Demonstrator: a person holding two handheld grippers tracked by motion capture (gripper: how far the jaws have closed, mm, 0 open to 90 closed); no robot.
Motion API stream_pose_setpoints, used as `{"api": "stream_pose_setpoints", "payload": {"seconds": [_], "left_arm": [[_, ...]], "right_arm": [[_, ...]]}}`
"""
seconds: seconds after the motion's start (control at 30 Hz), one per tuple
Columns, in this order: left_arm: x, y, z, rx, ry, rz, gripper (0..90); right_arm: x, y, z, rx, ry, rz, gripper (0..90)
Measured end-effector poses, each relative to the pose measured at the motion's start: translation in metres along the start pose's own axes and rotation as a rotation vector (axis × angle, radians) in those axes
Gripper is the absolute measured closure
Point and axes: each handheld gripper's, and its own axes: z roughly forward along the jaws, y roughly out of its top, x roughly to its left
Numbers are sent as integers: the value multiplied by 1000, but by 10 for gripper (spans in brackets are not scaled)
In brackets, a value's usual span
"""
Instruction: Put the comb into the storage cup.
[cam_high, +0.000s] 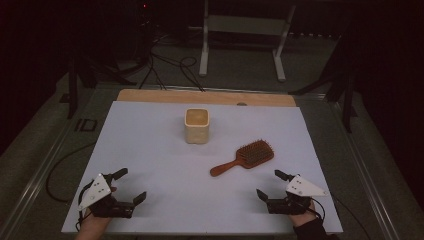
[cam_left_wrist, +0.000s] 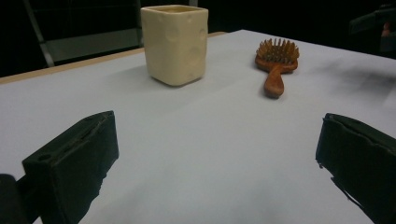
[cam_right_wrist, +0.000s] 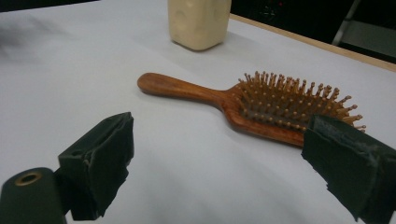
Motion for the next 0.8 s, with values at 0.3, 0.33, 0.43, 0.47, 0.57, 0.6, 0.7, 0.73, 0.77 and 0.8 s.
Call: {"api": "stream_pose_setpoints", "payload": {"seconds": [0.3, 0.33, 0.43, 0.47, 0.57, 0.6, 0.7, 0.73, 0.77, 0.8], "left_arm": [[0, 0, -3, -2, 9, 4, 0], [0, 0, -5, 1, 15, 2, 0], [0, 0, -6, -11, 18, 1, 0], [1, 0, -7, -15, 22, -2, 0], [1, -1, -8, -10, 21, -4, 0], [2, -1, -8, -11, 23, -4, 0], [2, -1, -9, -10, 27, -8, 0], [2, -1, -9, -8, 27, -8, 0], [2, -1, -8, -10, 25, -12, 0], [2, -1, -8, -8, 25, -12, 0]], "right_arm": [[-1, 1, -1, 1, -10, 22, 79], [-1, 2, 1, 7, -6, 23, 80], [0, 0, 4, 32, -4, 5, 80], [2, 1, 6, 45, 8, -1, 80], [5, 3, 6, 42, 0, -12, 79], [5, 3, 6, 42, 0, -12, 79], [6, 4, 7, 42, -4, -11, 79], [6, 4, 7, 48, -9, -13, 79], [7, 4, 7, 52, -4, -15, 78], [8, 4, 7, 56, 1, -23, 77]]}}
